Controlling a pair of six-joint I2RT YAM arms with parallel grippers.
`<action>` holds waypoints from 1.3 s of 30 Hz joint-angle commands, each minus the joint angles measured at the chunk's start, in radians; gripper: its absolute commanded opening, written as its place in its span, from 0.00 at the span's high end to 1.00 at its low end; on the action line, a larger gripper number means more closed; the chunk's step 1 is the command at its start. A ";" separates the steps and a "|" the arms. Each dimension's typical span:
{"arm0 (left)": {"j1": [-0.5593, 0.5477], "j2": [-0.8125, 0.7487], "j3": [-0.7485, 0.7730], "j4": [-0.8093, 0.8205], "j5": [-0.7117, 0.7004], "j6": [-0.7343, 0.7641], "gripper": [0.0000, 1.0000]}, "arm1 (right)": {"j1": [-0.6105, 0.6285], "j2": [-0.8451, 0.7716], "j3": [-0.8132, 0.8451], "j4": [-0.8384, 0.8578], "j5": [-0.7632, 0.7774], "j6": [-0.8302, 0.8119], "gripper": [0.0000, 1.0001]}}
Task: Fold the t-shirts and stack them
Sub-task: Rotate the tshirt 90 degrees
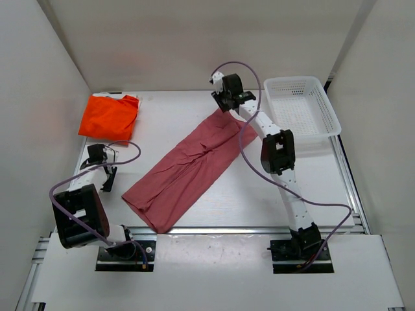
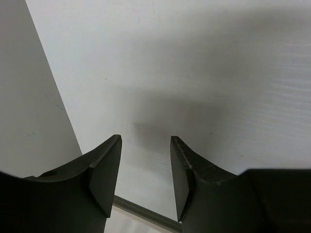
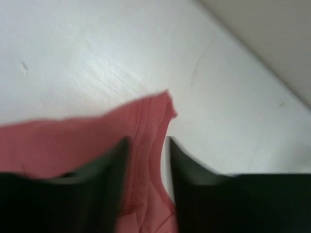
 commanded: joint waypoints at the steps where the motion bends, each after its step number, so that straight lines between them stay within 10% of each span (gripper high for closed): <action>1: -0.018 0.006 0.057 -0.008 0.044 -0.030 0.44 | -0.021 -0.030 0.163 0.120 -0.077 0.043 0.44; 7: -0.057 -0.036 0.092 -0.013 0.080 -0.048 0.41 | -0.007 -0.078 0.346 -0.030 -0.140 0.178 0.24; 23: -0.049 -0.491 -0.015 -0.117 0.231 -0.143 0.37 | 0.209 -0.417 0.340 -0.370 -0.122 -0.042 0.25; 31: -0.083 -0.589 0.032 -0.275 0.438 -0.232 0.37 | 0.526 -0.553 0.345 -0.858 0.022 -0.037 0.27; 39: -0.170 -0.602 0.084 -0.326 0.414 -0.172 0.36 | 0.704 -0.875 -0.023 -0.832 0.189 -0.079 0.28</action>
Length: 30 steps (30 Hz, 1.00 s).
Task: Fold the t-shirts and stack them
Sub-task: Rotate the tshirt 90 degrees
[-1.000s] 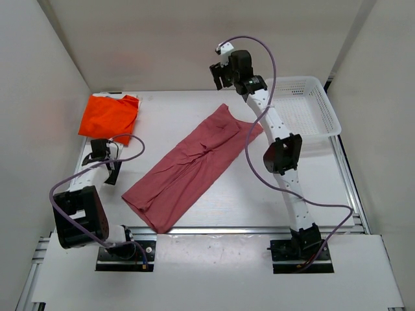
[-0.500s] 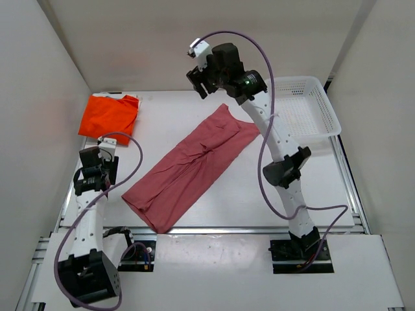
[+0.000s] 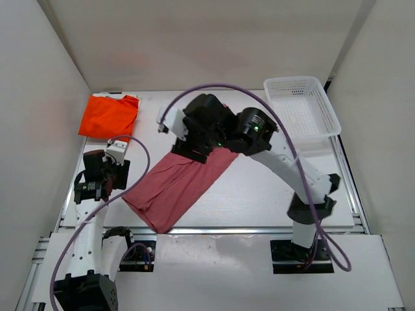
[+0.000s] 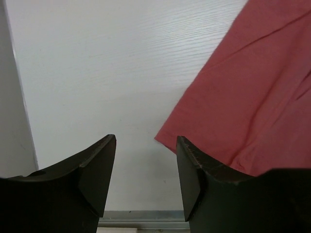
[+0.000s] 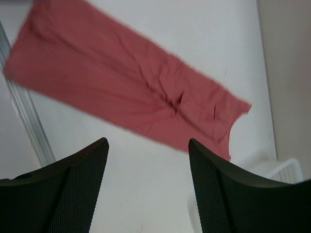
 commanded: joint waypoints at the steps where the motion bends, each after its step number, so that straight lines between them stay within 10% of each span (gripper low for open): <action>1: -0.071 0.019 0.085 -0.024 0.019 0.032 0.37 | -0.021 -0.246 -0.219 -0.035 0.087 -0.030 0.28; 10: -0.227 0.263 0.330 -0.054 -0.108 0.133 0.36 | -0.280 -0.829 -1.024 0.469 0.002 -0.349 0.18; 17: -0.174 0.355 0.386 -0.107 -0.131 0.122 0.37 | -0.496 -0.922 -1.611 0.947 -0.214 -0.302 0.20; 23: -0.174 0.347 0.395 -0.163 -0.185 0.145 0.36 | -0.654 -0.709 -1.719 1.351 -0.295 -0.061 0.28; 30: -0.066 0.354 0.404 -0.182 -0.202 0.122 0.36 | -0.809 -0.293 -1.481 1.391 -0.258 0.280 0.41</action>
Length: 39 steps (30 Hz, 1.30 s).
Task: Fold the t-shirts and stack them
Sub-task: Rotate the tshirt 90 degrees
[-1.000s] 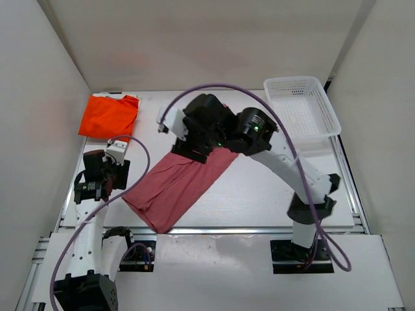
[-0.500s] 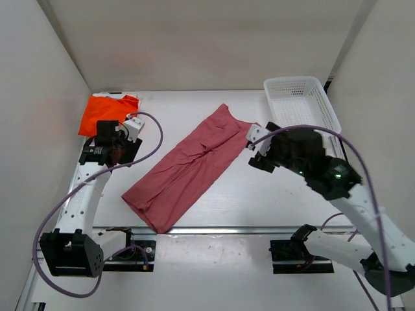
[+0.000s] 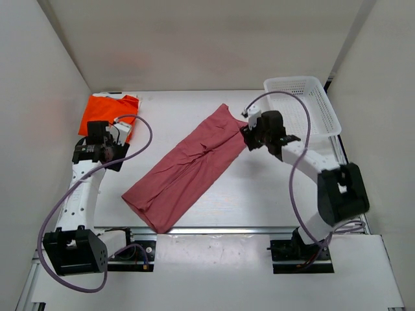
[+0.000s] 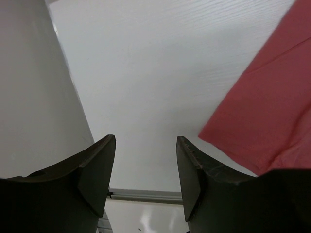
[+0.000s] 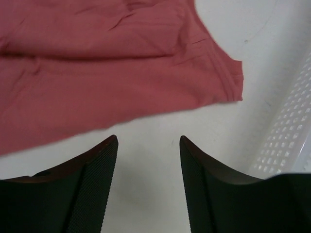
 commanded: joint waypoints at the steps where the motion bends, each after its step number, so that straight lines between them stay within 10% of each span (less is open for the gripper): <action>1: 0.048 -0.022 0.030 -0.024 -0.022 -0.004 0.36 | -0.057 0.122 0.137 0.114 -0.002 0.251 0.43; 8: 0.076 -0.045 -0.051 -0.001 -0.043 -0.001 0.36 | -0.059 0.304 0.252 0.031 0.193 0.369 0.47; 22: 0.099 -0.025 -0.042 0.016 -0.030 0.000 0.36 | -0.048 0.484 0.329 -0.087 0.113 0.489 0.45; 27: 0.140 -0.028 -0.048 -0.004 -0.033 -0.010 0.37 | -0.079 0.551 0.427 -0.119 0.073 0.525 0.98; 39: 0.143 -0.042 -0.027 -0.056 -0.080 -0.007 0.36 | -0.088 0.951 1.223 -0.334 -0.045 0.571 1.00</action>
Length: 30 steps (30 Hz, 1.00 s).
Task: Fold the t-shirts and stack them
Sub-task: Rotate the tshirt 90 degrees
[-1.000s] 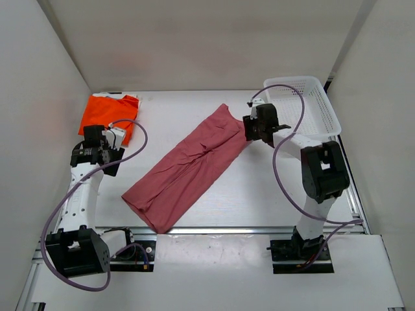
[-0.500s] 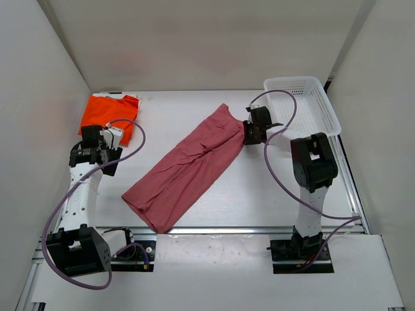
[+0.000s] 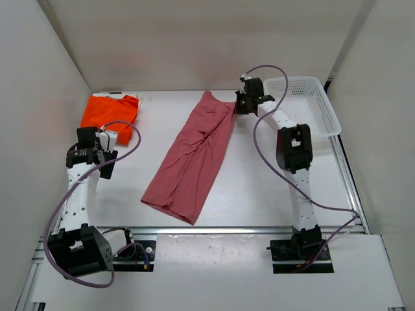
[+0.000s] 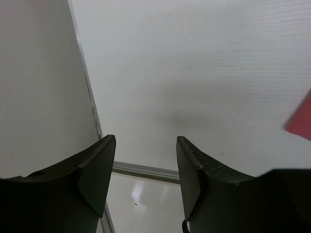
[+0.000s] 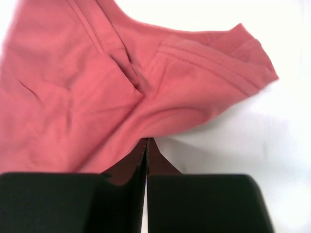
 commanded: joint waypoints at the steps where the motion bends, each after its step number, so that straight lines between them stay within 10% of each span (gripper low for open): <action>1: -0.009 -0.031 0.033 -0.029 -0.016 0.001 0.36 | 0.004 0.149 0.322 -0.088 -0.045 0.026 1.00; 7: -0.005 -0.021 0.038 -0.015 -0.012 0.002 0.37 | 0.022 0.265 0.551 -0.037 -0.066 -0.003 0.82; 14: -0.090 -0.020 0.043 0.008 -0.029 0.025 0.36 | 0.015 0.243 0.633 -0.197 0.062 -0.109 0.07; 21: -0.308 -0.037 -0.029 0.006 -0.065 0.082 0.36 | 0.028 0.170 0.665 -0.441 0.052 -0.077 0.06; 30: -0.503 -0.058 -0.010 0.014 0.057 0.093 0.36 | 0.102 -0.124 0.216 -0.390 0.080 -0.170 0.09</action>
